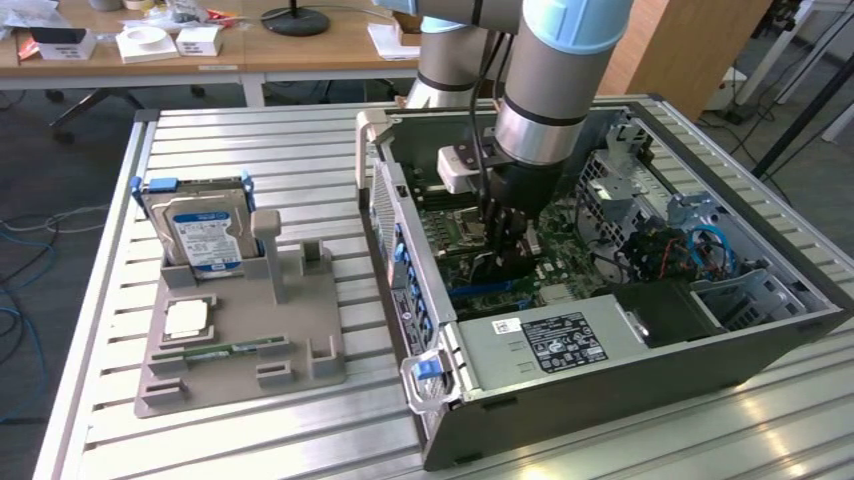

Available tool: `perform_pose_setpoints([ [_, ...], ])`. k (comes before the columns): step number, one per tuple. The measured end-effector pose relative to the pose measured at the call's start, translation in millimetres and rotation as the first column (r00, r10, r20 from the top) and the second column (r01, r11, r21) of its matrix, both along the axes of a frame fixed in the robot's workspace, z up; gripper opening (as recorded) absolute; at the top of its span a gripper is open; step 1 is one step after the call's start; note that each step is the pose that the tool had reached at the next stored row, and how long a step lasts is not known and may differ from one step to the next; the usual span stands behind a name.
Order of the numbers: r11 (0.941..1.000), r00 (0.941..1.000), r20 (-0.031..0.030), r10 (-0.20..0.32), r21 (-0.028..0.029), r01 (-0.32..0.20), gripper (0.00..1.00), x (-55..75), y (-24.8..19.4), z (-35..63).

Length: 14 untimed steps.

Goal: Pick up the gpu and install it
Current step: 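Insert the gpu into the slot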

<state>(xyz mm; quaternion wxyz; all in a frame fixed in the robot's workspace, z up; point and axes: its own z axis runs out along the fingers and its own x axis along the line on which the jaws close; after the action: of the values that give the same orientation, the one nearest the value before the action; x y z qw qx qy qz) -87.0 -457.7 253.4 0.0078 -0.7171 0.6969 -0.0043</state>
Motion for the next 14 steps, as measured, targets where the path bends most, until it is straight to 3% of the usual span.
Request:
perform_pose_setpoints([
  [14,0.9999,0.9999,0.0001,-0.013,0.0000,0.013,0.26,0.1,-1.2,-0.5],
])
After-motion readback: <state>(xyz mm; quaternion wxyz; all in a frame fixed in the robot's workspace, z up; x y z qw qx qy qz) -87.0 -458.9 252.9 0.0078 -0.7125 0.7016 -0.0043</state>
